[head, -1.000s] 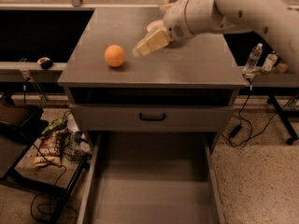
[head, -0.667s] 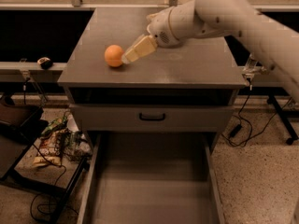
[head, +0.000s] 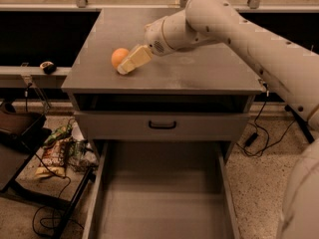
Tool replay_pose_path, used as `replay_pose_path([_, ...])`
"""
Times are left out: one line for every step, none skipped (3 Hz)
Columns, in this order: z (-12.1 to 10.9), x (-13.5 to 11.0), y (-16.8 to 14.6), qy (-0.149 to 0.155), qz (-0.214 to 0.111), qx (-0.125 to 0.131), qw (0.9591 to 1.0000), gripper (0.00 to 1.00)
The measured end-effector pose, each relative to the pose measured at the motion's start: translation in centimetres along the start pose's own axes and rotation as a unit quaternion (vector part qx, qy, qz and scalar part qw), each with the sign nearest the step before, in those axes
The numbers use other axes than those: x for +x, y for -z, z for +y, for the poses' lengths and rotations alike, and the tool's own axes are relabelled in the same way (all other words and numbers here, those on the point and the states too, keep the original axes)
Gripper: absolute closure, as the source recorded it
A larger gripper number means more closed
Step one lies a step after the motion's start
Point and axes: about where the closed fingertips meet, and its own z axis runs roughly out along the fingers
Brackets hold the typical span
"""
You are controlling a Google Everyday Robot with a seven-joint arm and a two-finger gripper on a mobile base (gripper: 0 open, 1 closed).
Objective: Place orange into middle drawer
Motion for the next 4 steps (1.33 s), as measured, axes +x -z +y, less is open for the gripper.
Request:
replay_pose_path([0.0,0.7,-2.2,-0.007,-0.001,-0.009,0.9999,0.0])
replay_pose_path([0.2,1.4,-4.1,-0.02,-0.006,-0.019,0.9996,0.0])
replay_pose_path([0.8,1.5,-5.7,-0.027,-0.017,-0.031,0.999,0.16])
replay_pose_path([1.6,-0.1,-6.6,-0.023,-0.045,-0.04,0.9979,0.4])
